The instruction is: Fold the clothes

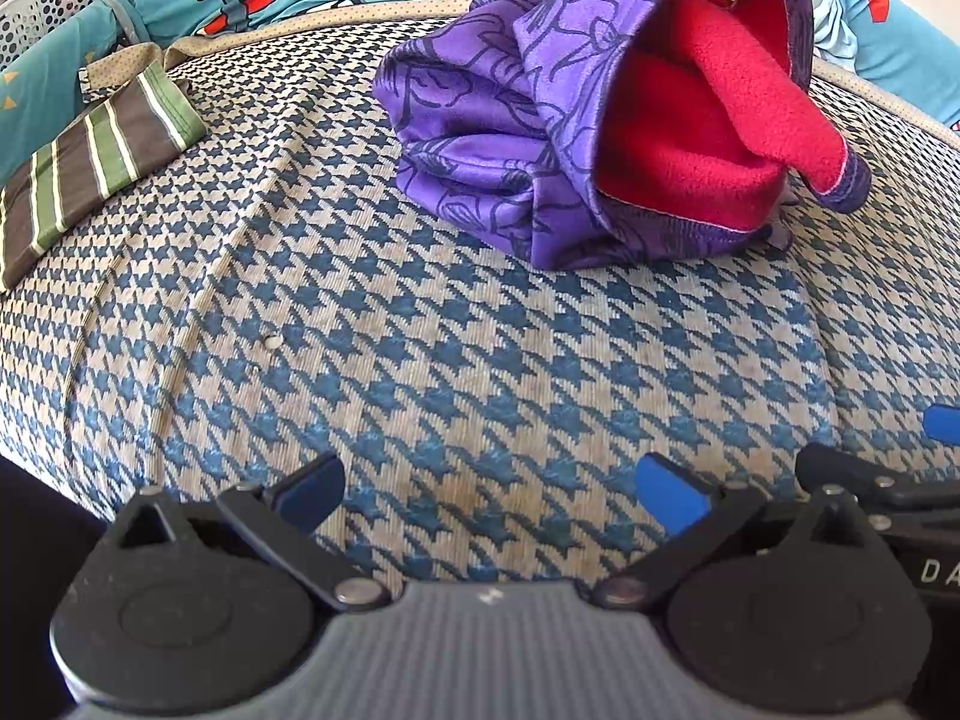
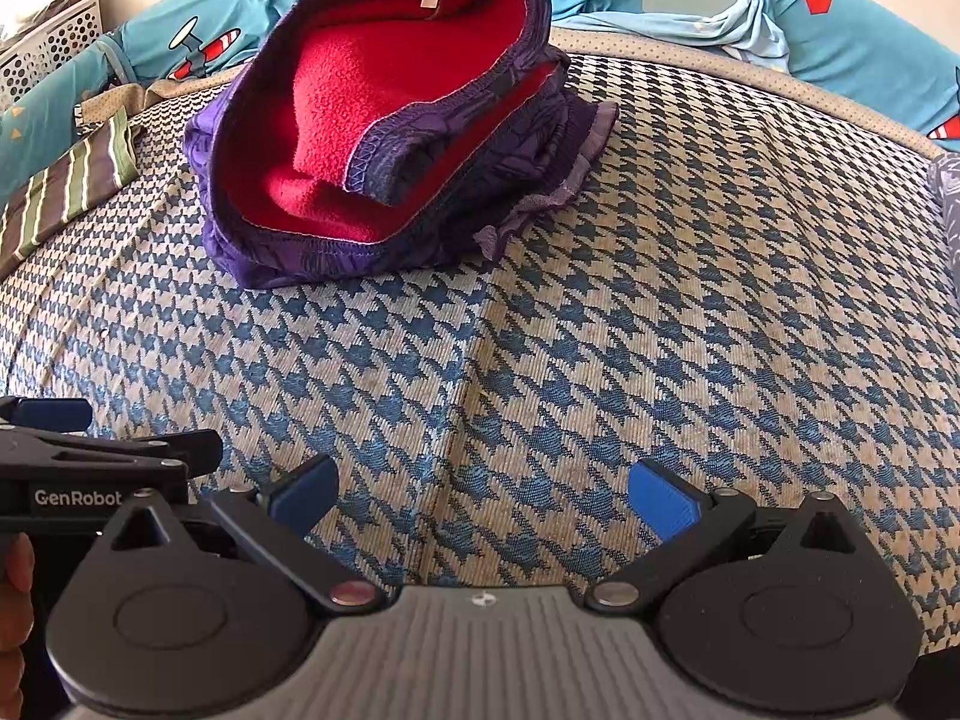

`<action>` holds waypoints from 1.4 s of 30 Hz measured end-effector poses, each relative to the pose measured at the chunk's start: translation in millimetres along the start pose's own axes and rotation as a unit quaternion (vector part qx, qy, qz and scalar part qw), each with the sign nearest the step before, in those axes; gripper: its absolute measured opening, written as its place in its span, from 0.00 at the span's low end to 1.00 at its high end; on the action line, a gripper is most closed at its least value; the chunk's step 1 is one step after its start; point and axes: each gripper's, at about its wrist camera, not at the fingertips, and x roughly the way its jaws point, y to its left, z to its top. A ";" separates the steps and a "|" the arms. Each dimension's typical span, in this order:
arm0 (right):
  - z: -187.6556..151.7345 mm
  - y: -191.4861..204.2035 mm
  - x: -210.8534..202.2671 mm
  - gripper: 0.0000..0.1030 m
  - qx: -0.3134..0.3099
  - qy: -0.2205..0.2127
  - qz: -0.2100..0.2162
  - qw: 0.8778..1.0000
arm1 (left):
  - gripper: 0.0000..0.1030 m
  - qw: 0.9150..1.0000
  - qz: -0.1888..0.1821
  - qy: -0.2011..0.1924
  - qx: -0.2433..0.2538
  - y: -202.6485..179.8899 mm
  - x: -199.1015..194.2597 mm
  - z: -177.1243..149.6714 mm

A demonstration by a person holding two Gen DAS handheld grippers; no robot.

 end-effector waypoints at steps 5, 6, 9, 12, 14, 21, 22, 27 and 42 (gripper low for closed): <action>0.5 2.1 0.6 1.00 -0.001 0.001 -0.001 1.000 | 1.00 1.000 0.002 0.000 -0.003 -3.4 0.4 1.8; 0.8 2.1 0.6 1.00 0.000 0.001 -0.001 1.000 | 1.00 1.000 0.002 0.000 -0.002 -2.7 0.2 1.7; 0.8 2.3 0.9 1.00 -0.001 0.001 -0.001 1.000 | 1.00 1.000 0.002 0.000 -0.002 -1.6 0.3 1.5; 0.8 2.4 1.2 1.00 -0.001 0.001 -0.001 1.000 | 1.00 1.000 0.002 0.000 -0.002 -2.7 1.3 1.1; 1.1 2.7 1.2 1.00 -0.001 0.002 -0.001 1.000 | 1.00 1.000 0.002 0.000 -0.002 -3.1 2.0 1.0; -1.4 -0.7 1.5 1.00 -0.002 0.003 -0.001 1.000 | 1.00 1.000 0.002 0.000 0.000 -2.7 2.3 1.7; -1.7 -1.1 1.6 1.00 -0.002 0.003 -0.001 1.000 | 1.00 1.000 0.002 0.000 0.000 -3.2 2.3 1.9; -3.1 -1.9 1.8 1.00 -0.002 0.004 0.000 1.000 | 1.00 1.000 0.002 0.000 0.002 -3.3 2.7 2.2; -2.4 2.4 4.3 1.00 -0.003 0.007 -0.002 1.000 | 1.00 1.000 0.002 0.002 0.005 -3.4 4.6 2.2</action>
